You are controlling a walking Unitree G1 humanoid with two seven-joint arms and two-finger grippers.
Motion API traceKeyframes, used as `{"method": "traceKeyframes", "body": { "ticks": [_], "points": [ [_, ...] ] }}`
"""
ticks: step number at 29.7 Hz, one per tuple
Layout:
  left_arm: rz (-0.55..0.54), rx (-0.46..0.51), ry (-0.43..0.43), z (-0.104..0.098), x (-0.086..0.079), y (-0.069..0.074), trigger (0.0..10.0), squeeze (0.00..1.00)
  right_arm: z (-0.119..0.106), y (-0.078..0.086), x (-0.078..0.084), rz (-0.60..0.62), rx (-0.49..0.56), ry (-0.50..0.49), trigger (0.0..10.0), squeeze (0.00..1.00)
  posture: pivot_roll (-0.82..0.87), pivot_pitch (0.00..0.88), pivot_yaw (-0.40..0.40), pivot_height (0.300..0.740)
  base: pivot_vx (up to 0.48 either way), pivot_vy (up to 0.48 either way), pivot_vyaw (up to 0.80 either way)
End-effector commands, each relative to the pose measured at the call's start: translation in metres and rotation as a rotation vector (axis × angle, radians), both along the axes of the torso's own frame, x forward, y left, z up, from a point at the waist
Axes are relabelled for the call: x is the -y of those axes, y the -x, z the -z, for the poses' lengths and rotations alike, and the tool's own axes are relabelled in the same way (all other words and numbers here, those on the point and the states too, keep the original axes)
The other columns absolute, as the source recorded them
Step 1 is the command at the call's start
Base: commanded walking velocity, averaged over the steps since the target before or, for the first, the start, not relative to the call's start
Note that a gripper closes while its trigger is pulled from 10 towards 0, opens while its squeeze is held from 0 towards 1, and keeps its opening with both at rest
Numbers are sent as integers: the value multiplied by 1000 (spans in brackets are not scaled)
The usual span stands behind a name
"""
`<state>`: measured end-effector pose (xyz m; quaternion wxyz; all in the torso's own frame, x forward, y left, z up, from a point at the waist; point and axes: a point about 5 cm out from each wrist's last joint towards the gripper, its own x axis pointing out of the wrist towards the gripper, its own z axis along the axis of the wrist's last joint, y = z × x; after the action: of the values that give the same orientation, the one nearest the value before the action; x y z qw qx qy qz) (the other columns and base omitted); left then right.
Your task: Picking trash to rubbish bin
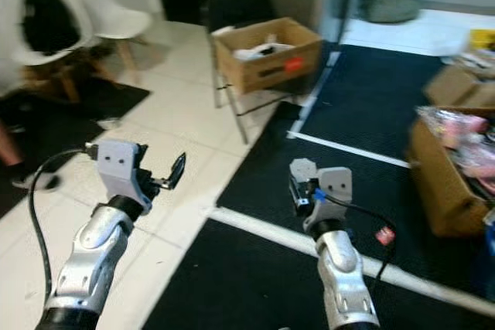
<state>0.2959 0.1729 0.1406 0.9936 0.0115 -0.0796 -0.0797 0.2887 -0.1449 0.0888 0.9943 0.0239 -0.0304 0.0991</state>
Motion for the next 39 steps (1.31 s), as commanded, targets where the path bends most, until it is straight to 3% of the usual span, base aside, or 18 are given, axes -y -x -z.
{"method": "traceKeyframes", "body": {
  "ticks": [1, 10, 22, 39],
  "points": [
    [-28, -33, 23, 7, -6, 4, 10000, 0, 0, -3, -5, -43, -8, 5, 10000, 0, 68, 84, 58, 740, 0, 0, -444],
    [-35, -77, 29, 18, 1, 10, 10000, 0, 1, -7, 4, -45, -34, 13, 10000, 0, 56, 97, 41, 740, 0, 0, -99],
    [9, -59, 61, 14, 13, 8, 10000, 0, 3, -7, 14, -18, -47, 7, 10000, 0, 51, 116, 37, 740, 0, 0, 0],
    [-19, -77, 49, 15, 11, 7, 10000, 0, 2, -9, 16, 3, -52, -2, 10000, 0, 54, 132, 27, 740, 298, 0, 0]
  ]
}}
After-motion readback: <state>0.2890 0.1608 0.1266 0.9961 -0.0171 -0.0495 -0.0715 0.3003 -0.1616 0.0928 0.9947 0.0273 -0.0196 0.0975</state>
